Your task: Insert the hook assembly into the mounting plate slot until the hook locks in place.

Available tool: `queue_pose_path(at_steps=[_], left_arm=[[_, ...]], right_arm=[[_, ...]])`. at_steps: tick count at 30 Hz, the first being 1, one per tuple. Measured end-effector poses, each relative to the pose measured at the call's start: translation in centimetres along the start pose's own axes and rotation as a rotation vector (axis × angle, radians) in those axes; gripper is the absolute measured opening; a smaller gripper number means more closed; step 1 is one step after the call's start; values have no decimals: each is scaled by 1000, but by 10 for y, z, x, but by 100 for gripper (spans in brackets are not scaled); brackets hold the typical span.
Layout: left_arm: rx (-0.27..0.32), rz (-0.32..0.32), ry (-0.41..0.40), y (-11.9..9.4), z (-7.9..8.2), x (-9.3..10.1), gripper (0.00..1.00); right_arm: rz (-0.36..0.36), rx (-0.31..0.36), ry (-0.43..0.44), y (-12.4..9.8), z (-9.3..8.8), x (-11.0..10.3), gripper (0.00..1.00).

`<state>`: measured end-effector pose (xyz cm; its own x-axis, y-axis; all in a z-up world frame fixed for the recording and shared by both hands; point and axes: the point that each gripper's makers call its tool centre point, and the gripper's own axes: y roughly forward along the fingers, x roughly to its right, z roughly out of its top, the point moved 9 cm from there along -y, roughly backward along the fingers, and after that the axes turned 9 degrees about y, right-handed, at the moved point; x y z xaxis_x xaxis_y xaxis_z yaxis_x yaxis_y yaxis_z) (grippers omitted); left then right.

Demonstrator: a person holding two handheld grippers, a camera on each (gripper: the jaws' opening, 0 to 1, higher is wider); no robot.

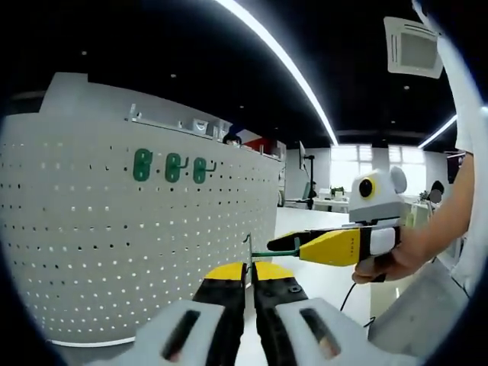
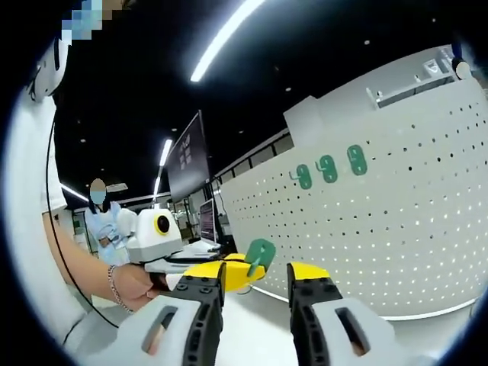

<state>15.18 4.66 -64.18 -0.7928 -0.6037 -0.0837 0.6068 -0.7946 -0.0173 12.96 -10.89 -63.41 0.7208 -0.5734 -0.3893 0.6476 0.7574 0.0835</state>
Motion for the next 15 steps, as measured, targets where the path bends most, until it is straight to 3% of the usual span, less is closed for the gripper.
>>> queue_pose_path(at_steps=[11, 15], left_arm=[[4, 2, 0, 1, 1, 2, 2], [7, 9, -7, 1, 1, 2, 2]], right_arm=[[-15, 2, 0, 6, 0, -1, 21], [-22, -2, -7, 7, 0, -1, 13]])
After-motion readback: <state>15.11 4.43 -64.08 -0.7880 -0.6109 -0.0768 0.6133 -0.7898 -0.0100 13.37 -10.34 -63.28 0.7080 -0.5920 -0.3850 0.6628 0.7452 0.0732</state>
